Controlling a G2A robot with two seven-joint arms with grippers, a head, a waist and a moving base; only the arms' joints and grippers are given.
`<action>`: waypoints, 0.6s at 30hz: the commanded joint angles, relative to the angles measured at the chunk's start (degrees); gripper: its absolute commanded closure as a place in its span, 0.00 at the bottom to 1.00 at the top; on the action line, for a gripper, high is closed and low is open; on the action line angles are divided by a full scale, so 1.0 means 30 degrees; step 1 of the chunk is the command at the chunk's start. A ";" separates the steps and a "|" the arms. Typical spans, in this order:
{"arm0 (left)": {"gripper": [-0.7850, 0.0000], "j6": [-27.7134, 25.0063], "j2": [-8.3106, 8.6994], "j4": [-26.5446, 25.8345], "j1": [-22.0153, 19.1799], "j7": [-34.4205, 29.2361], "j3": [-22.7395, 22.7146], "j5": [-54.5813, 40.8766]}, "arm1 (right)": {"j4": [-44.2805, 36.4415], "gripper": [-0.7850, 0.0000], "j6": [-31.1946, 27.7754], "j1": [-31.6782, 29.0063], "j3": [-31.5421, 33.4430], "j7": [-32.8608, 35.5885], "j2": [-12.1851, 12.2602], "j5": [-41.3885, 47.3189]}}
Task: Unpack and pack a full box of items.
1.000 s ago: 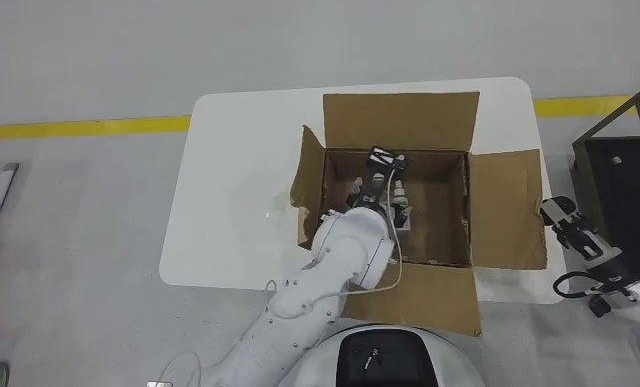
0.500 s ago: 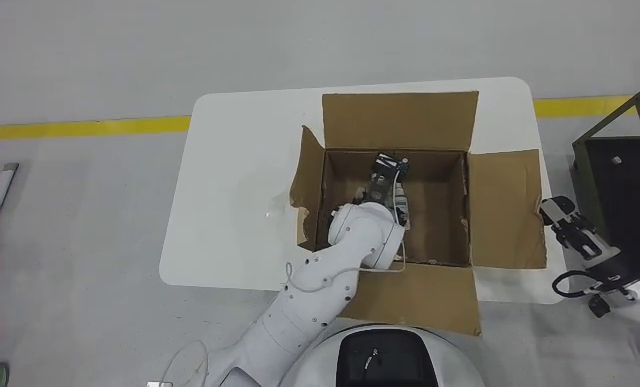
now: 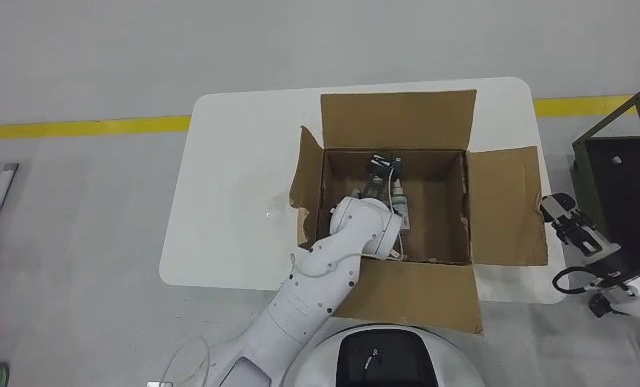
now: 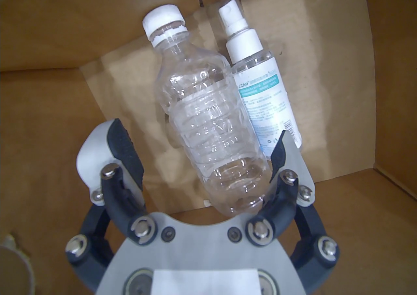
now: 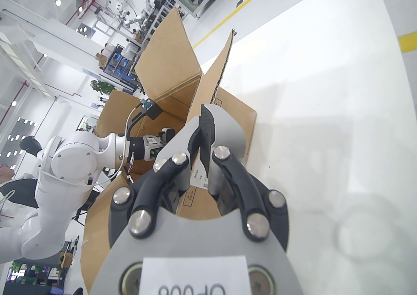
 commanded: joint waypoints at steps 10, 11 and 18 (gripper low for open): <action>0.00 0.0297 -0.0359 0.1710 -0.0346 0.0466 -0.0516 0.0081 | -0.0389 1.00 -0.0115 -0.0029 -0.0046 0.0215 -0.0017 0.0024; 0.04 0.0270 -0.0379 0.1747 -0.0341 0.0452 -0.0559 0.0092 | -0.0392 1.00 -0.0134 -0.0030 -0.0056 0.0246 -0.0018 0.0019; 0.17 -0.0103 -0.0490 0.2086 -0.0170 0.0410 -0.0744 0.0334 | -0.0470 1.00 -0.0097 -0.0019 -0.0100 0.0307 -0.0029 -0.0104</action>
